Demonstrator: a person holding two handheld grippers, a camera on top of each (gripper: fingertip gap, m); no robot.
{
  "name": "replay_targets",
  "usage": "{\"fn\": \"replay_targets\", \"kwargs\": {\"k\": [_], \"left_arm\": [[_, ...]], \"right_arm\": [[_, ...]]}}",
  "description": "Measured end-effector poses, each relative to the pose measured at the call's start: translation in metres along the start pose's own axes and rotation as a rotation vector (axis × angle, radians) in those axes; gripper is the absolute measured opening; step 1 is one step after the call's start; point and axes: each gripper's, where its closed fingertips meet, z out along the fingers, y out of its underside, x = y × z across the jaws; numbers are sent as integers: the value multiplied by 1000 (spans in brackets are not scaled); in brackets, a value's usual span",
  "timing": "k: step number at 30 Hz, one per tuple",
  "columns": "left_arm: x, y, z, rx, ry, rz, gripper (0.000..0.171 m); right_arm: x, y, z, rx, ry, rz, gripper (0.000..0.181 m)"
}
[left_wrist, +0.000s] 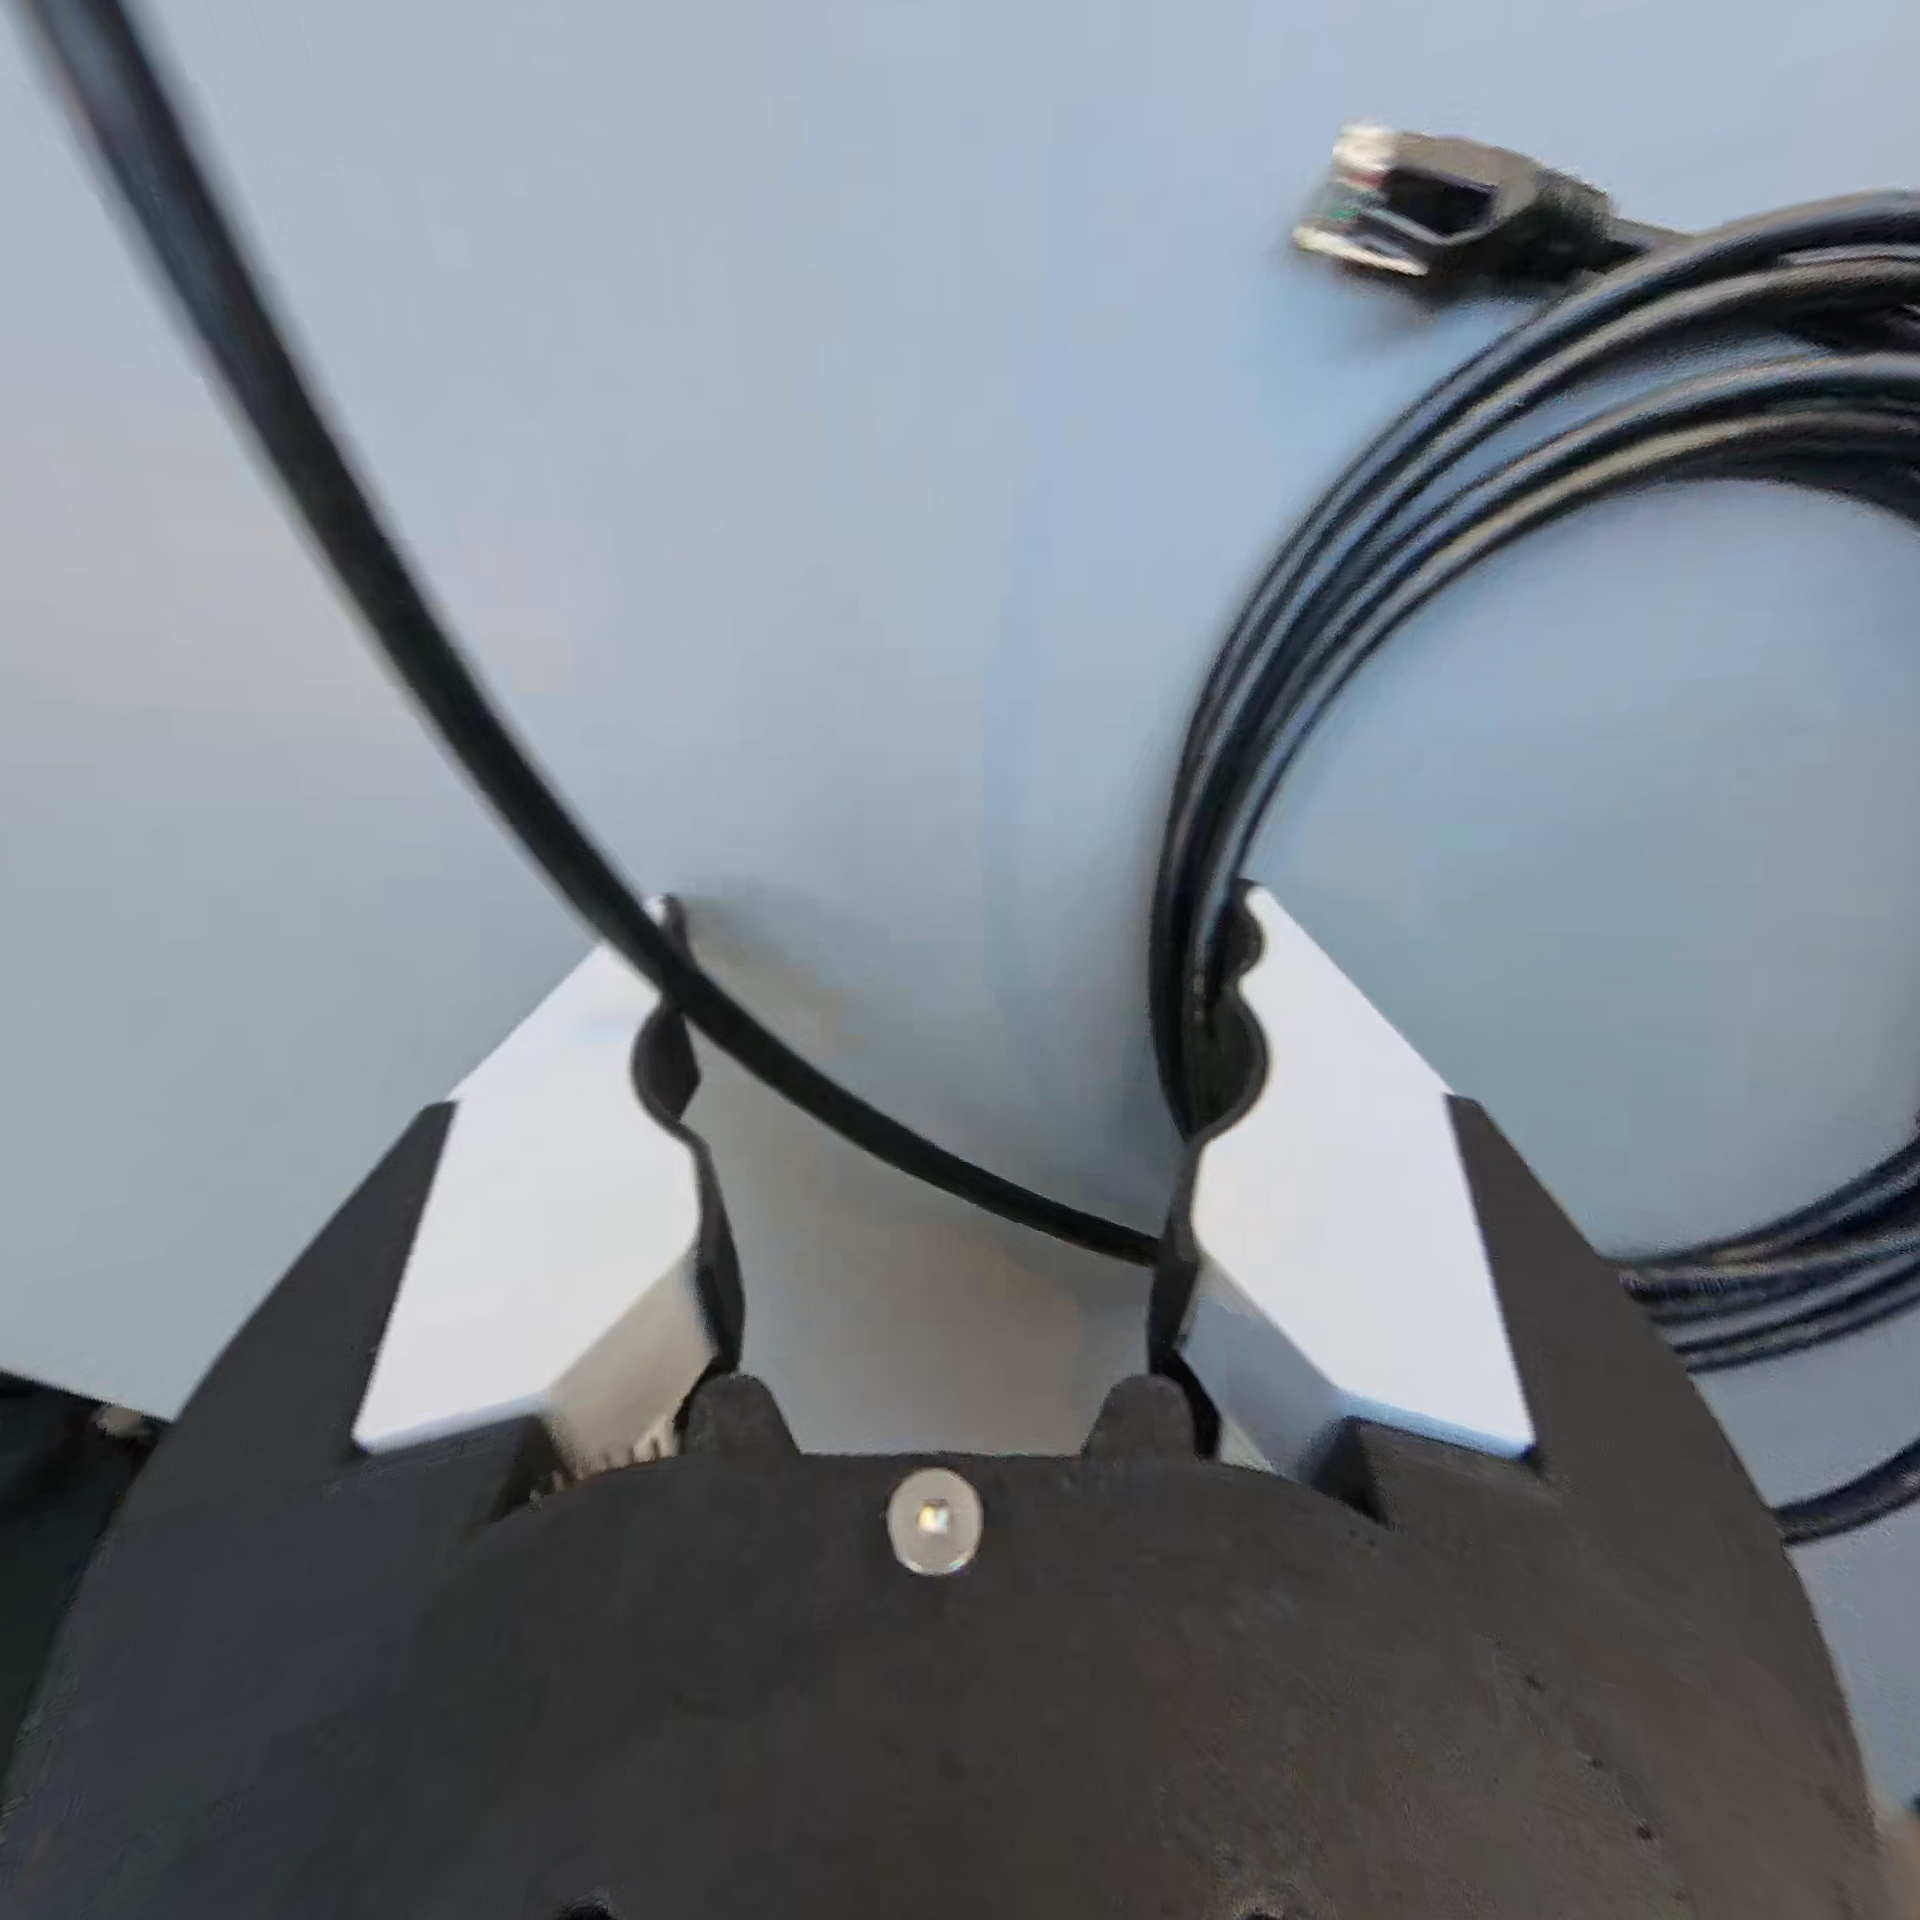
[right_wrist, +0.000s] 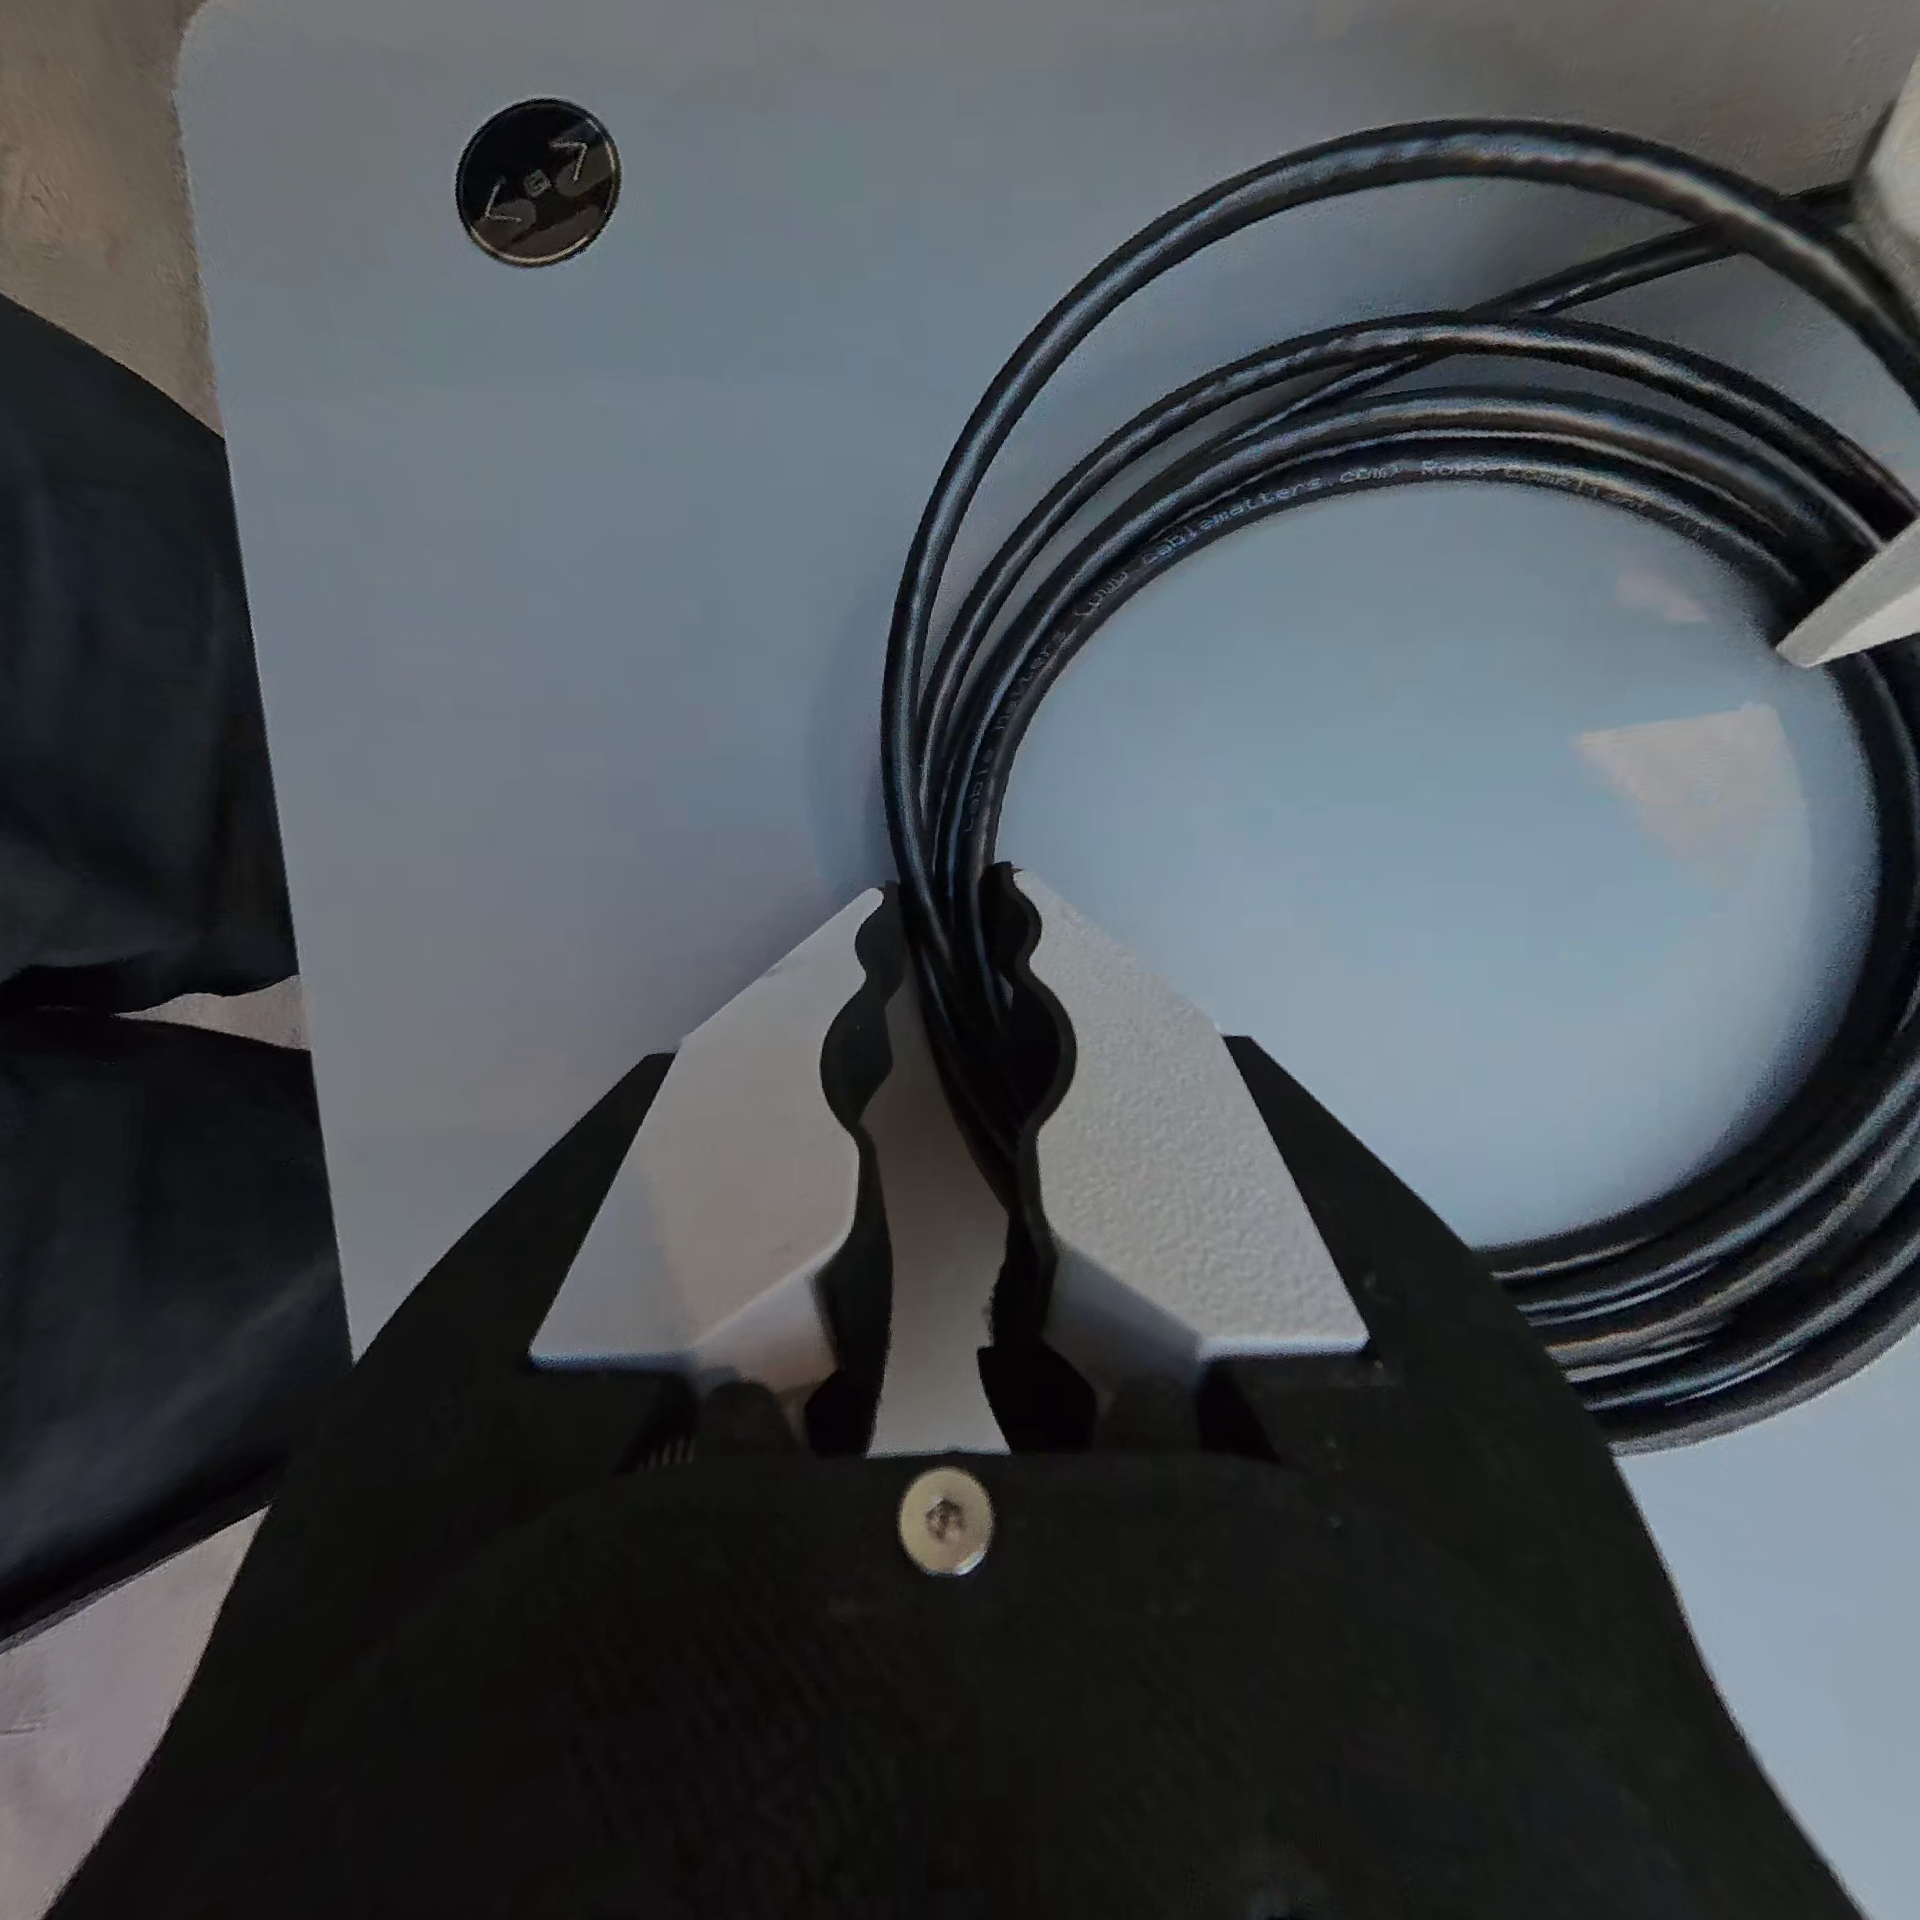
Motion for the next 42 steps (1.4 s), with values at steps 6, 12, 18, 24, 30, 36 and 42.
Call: {"fn": "replay_targets", "kwargs": {"k": [6, 12, 18, 24, 30, 36, 42], "left_arm": [[38, 6, -8, -184, -1, 182, 10], [64, 70, -27, -311, 90, -216, 11], [121, 108, -43, -28, 222, -975, 10], [145, 106, -44, 76, 253, -1215, 8], [154, 97, -41, 95, 242, -1187, 8], [155, 98, -41, 6, 327, -1162, 5], [154, 95, -40, 15, 271, -1183, 5]], "right_arm": [[12, 20, -16, -90, 20, -114, 14], [47, 46, -38, -222, -38, -488, 16], [95, 35, -36, -353, -79, -737, 20], [57, 42, -59, -295, -141, -498, 22], [23, 42, -81, -17, -65, -326, 29], [51, 48, -100, -98, 178, -724, 33], [70, 39, -129, 164, 354, 716, 74]]}}
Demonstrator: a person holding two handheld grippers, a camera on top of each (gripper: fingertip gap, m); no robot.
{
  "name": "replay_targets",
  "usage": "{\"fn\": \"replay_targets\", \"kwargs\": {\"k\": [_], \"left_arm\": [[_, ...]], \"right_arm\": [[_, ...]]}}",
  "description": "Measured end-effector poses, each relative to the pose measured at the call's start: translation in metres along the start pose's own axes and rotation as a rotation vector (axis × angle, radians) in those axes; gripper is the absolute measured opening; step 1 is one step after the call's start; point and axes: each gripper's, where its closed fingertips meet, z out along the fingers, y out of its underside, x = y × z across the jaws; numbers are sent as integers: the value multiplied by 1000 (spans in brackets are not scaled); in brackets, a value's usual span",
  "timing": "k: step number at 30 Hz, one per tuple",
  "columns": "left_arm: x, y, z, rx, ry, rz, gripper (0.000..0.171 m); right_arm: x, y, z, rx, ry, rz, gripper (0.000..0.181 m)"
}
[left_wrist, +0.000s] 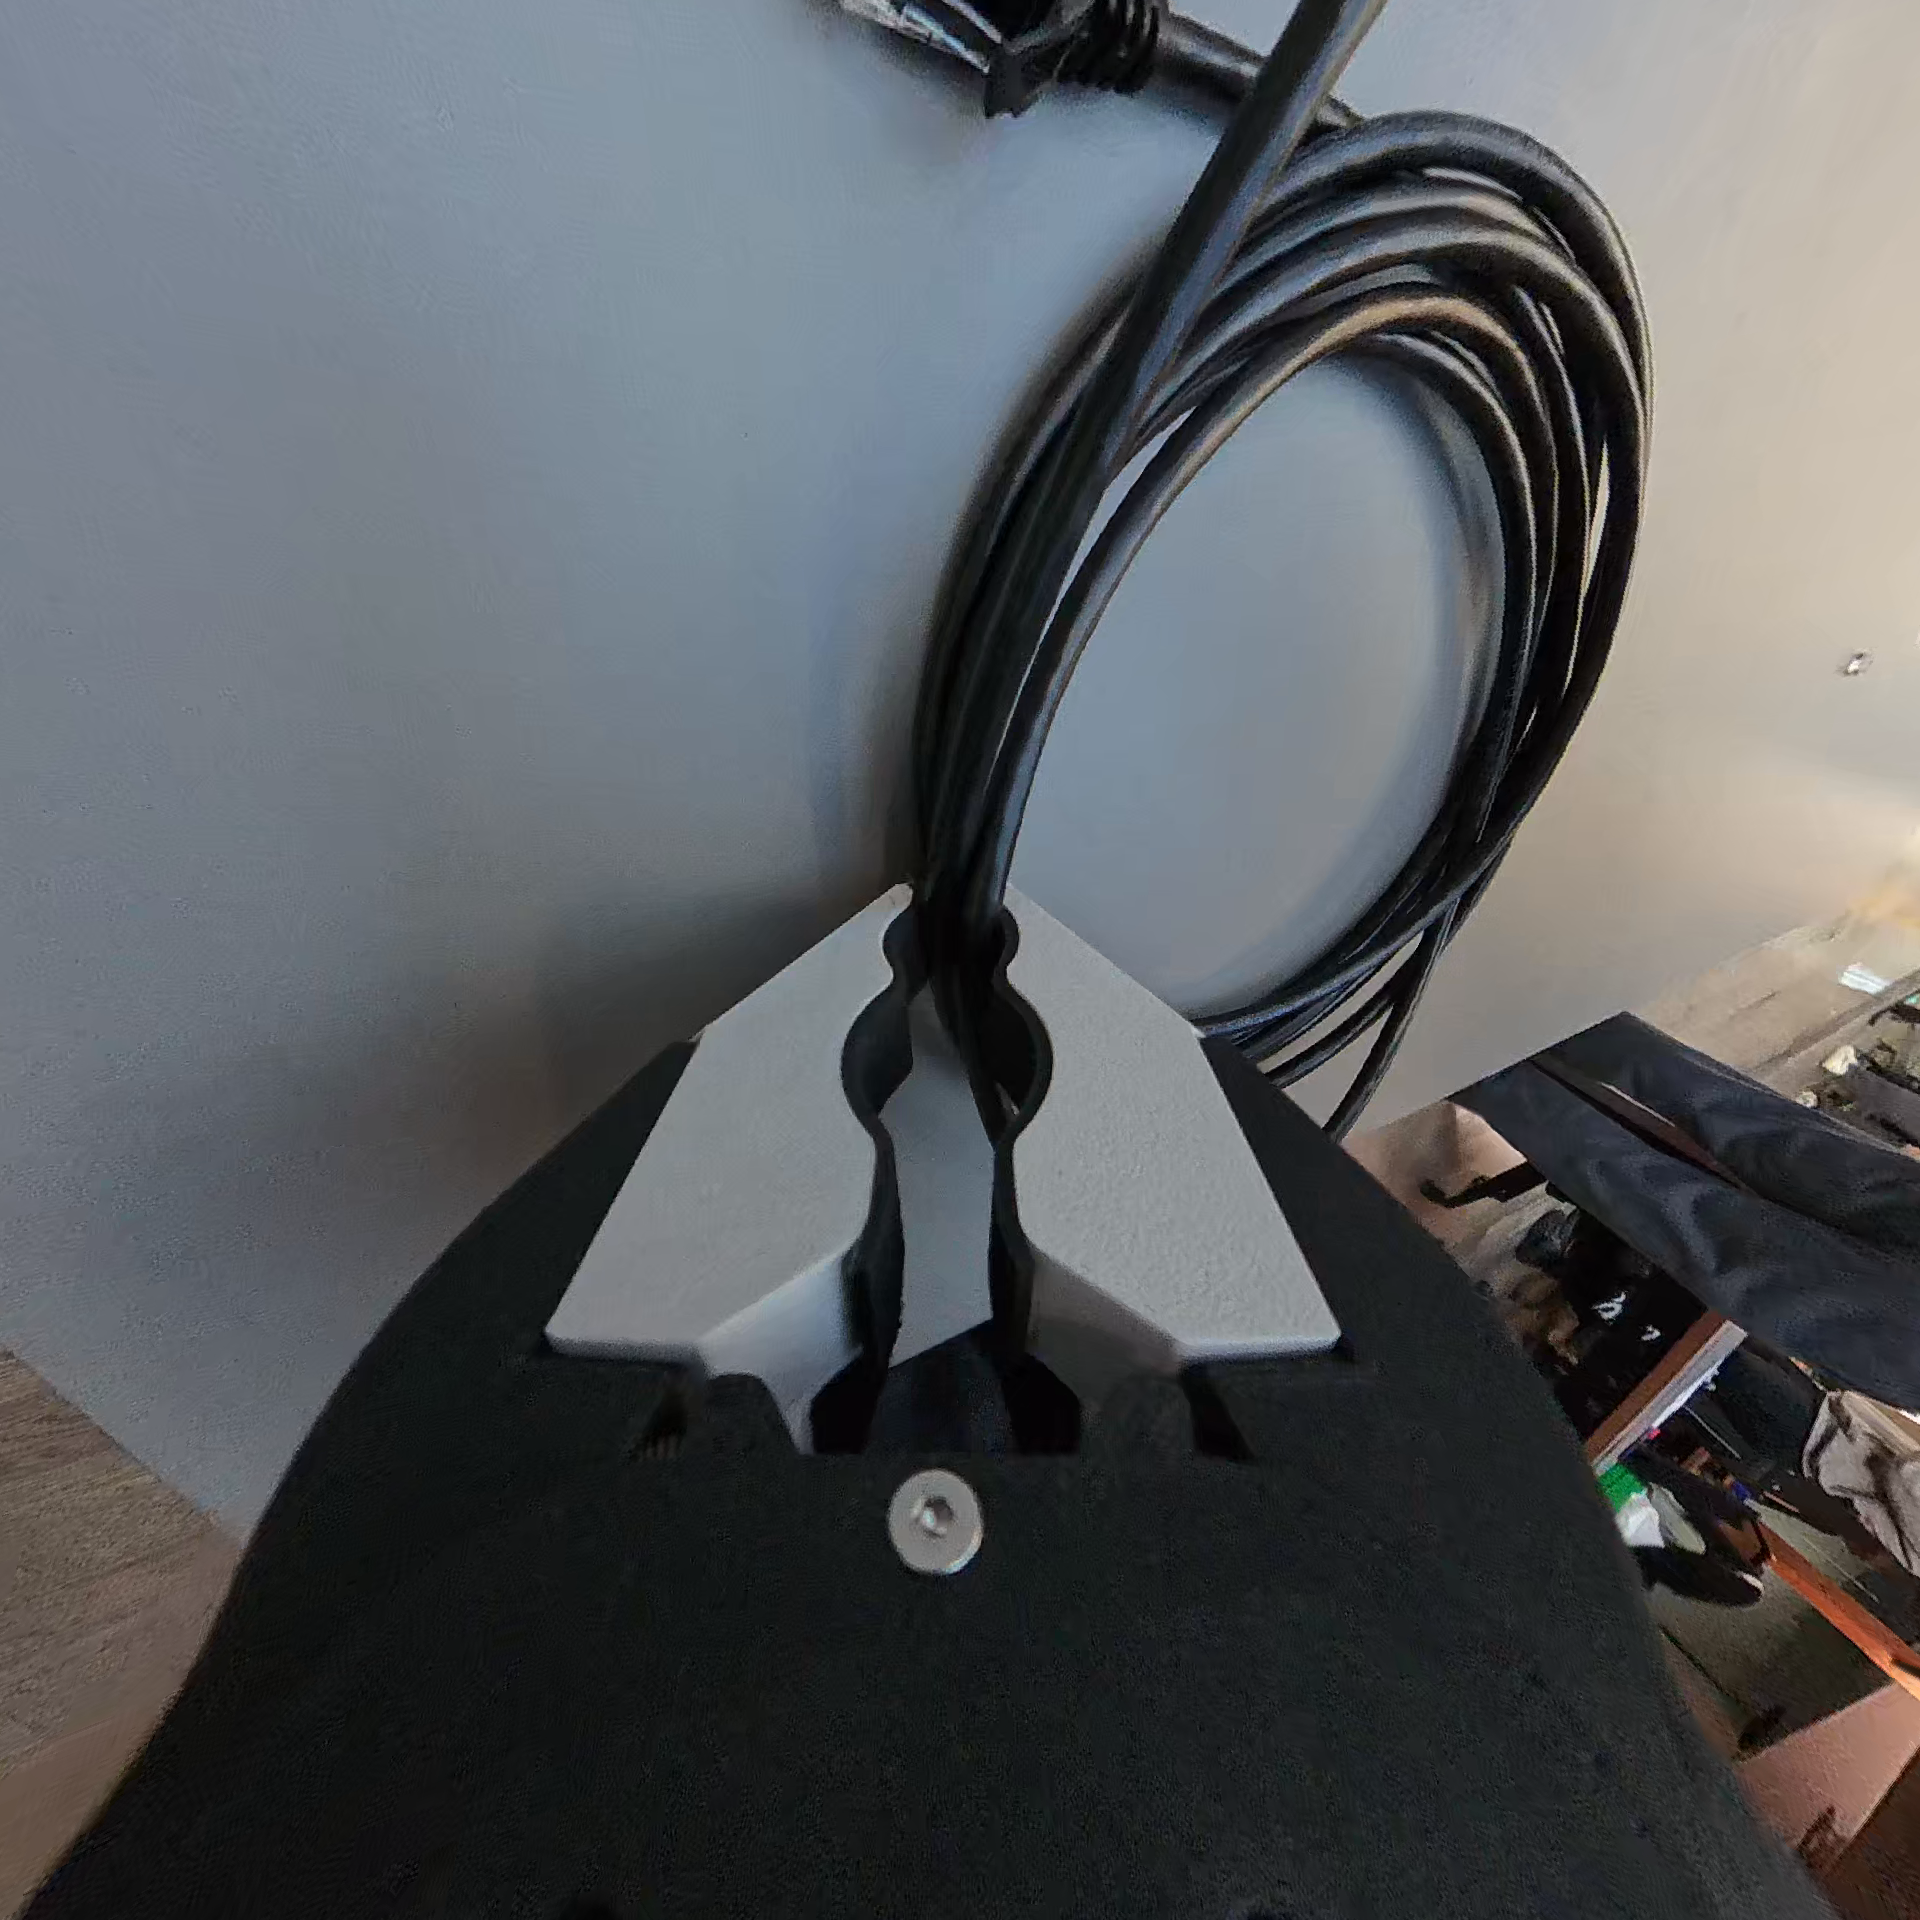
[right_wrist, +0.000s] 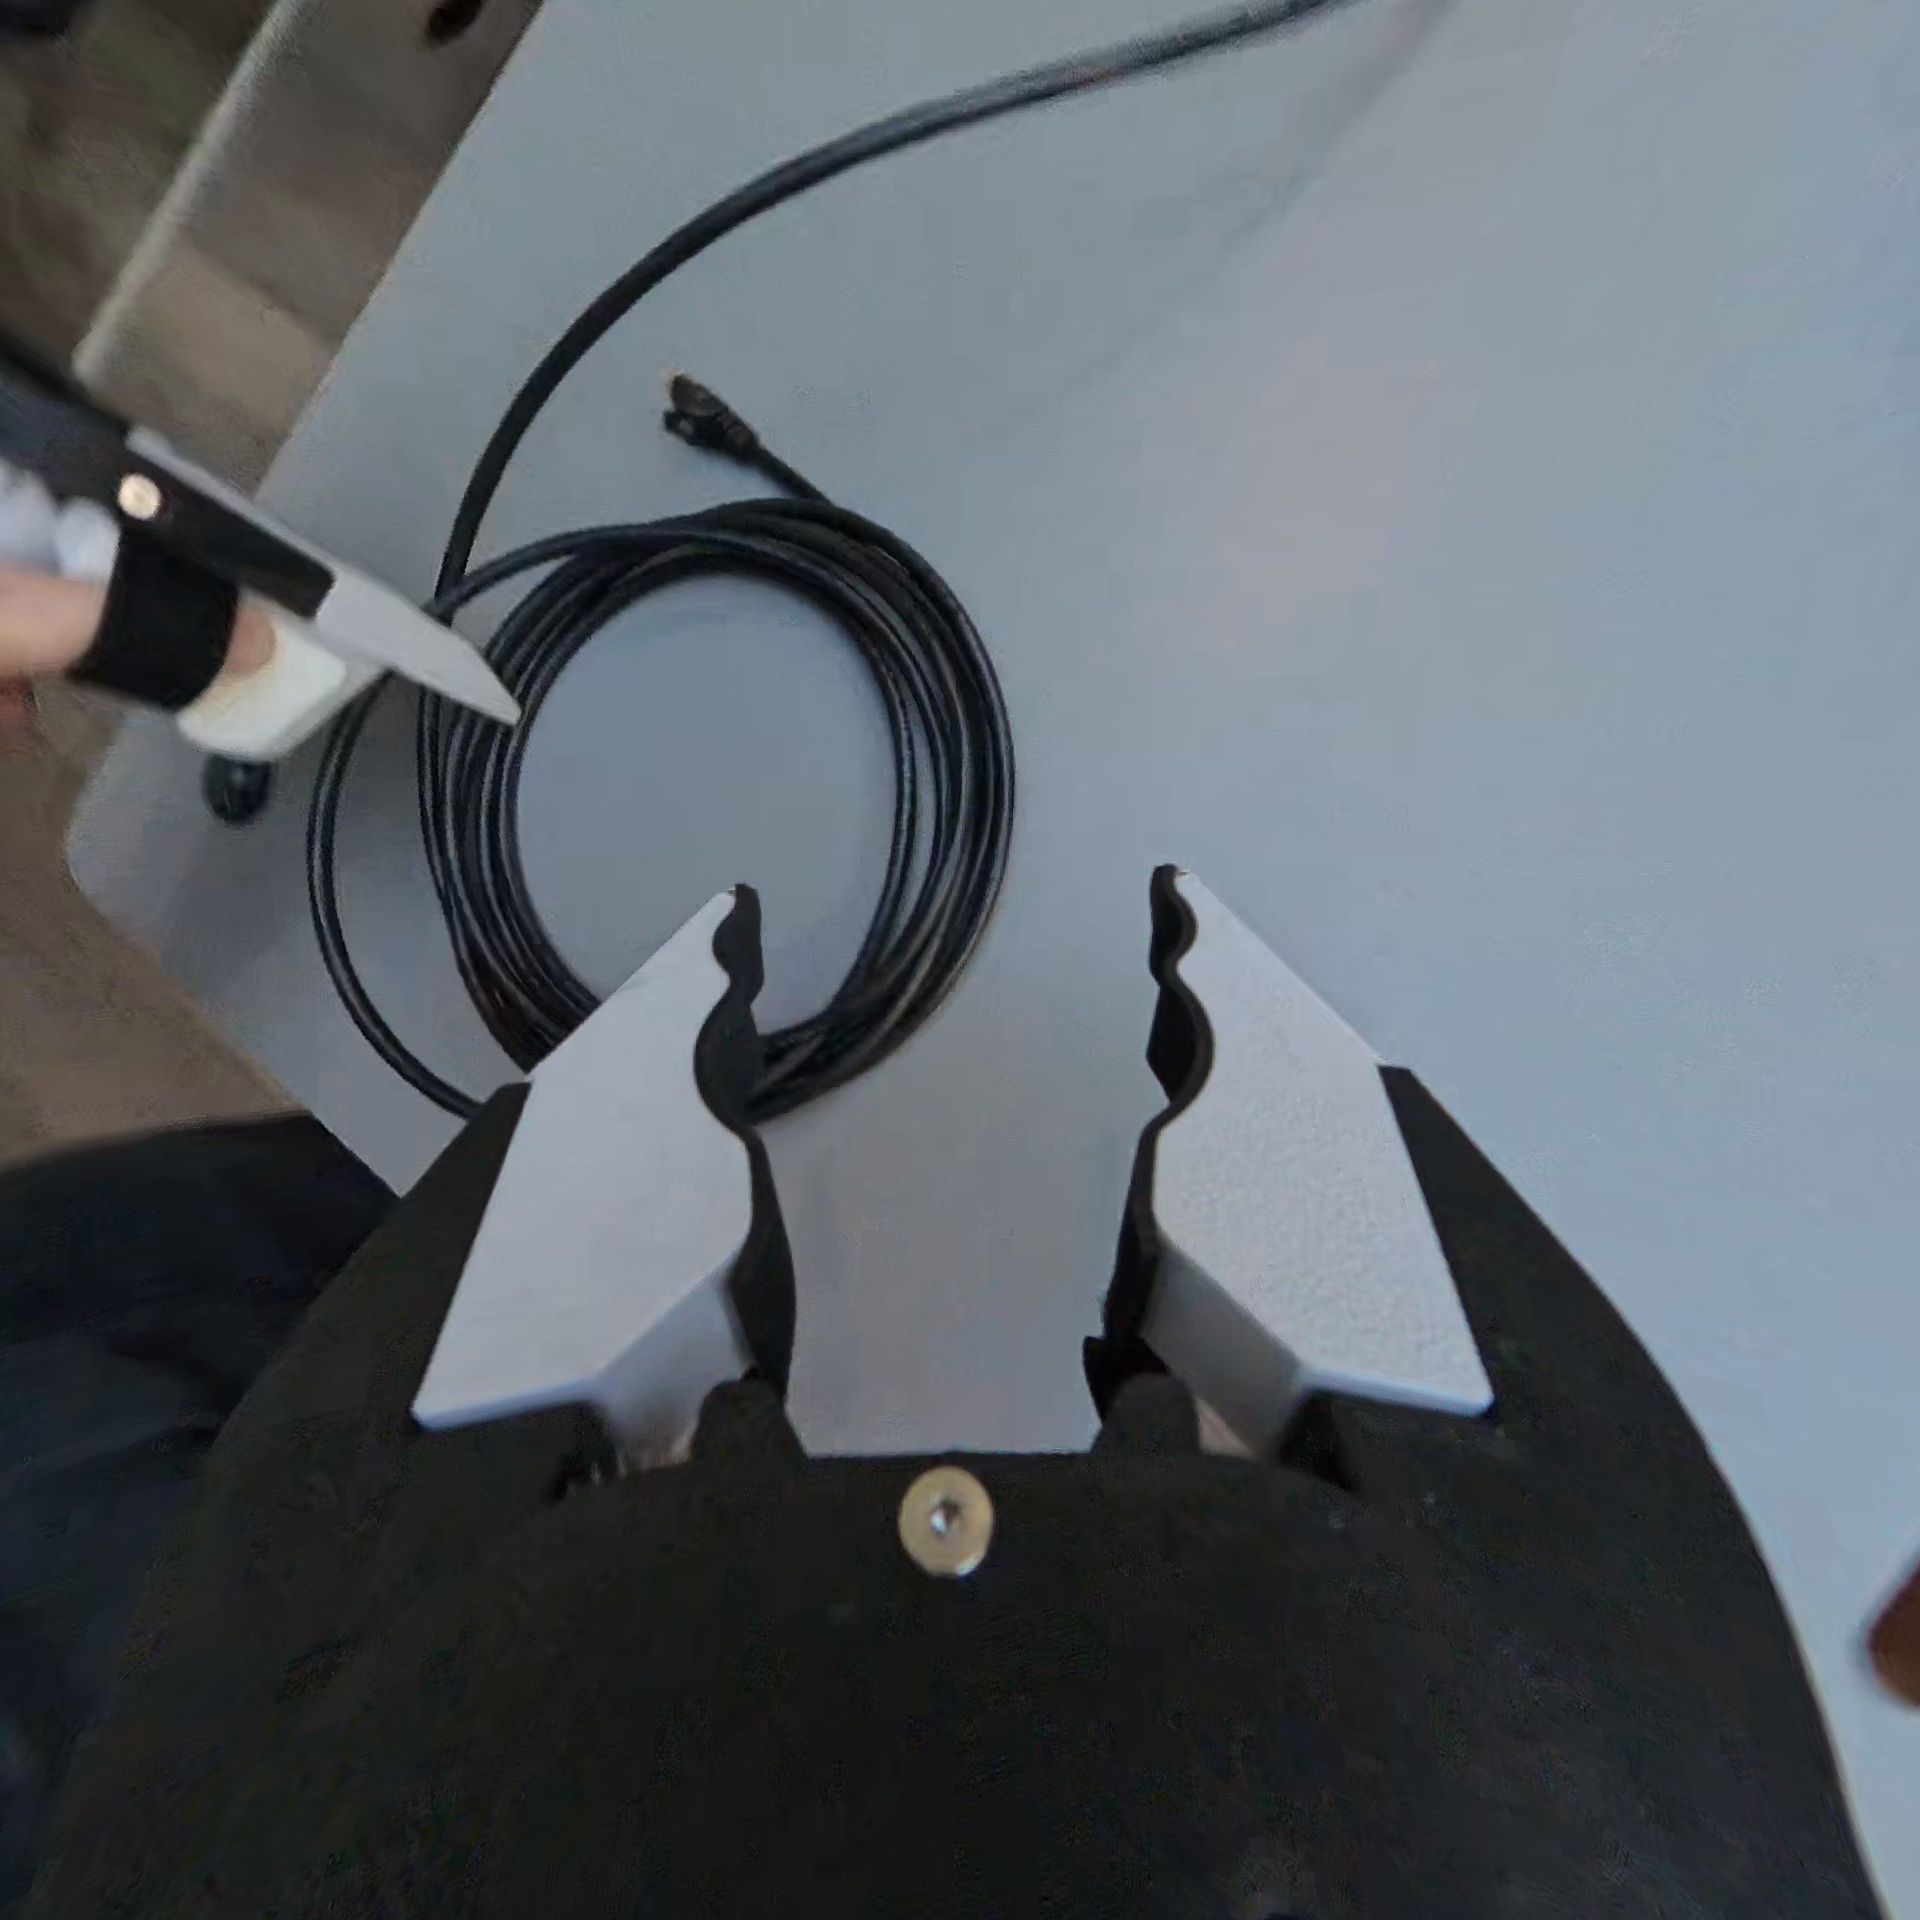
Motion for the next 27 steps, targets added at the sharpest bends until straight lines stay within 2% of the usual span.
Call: {"fn": "replay_targets", "kwargs": {"k": [3, 5, 6, 8, 9, 11, 15, 17, 20, 21, 23, 25, 27], "left_arm": [[1, -1, 1, 29, 7, -3, 5], [2, -1, 1, 46, 2, 19, 5], [2, -1, 1, 64, -1, 13, 5], [3, -2, 1, 109, 9, -15, 5], [3, -2, 1, 131, 15, -39, 5], [3, 0, 1, 165, 41, -113, 5], [10, 6, 4, 164, 114, -205, 4], [14, 4, 6, 160, 89, -113, 4], [14, -13, 4, 178, 10, 152, 11], [11, -20, 2, 189, -27, 244, 19], [7, -31, -6, 187, -86, 375, 50], [2, -40, -19, 195, -131, 484, 72], [12, -45, -29, 186, -79, 533, 82]], "right_arm": [[-9, 25, 30, 24, 121, 257, 80], [-12, 55, 52, -117, 229, 300, 81], [-12, 57, 57, -114, 278, 270, 75], [-14, 55, 61, -121, 354, 153, 42], [-13, 53, 62, -132, 384, 103, 40], [-4, 49, 61, -128, 446, 39, 20], [6, 42, 65, -160, 385, -35, 15], [12, 35, 68, -214, 329, -127, 15], [18, 30, 71, -283, 228, -250, 16], [18, 31, 71, -300, 205, -262, 16], [19, 31, 70, -322, 194, -293, 16], [19, 31, 70, -327, 198, -306, 16], [19, 31, 70, -315, 195, -302, 16]]}}
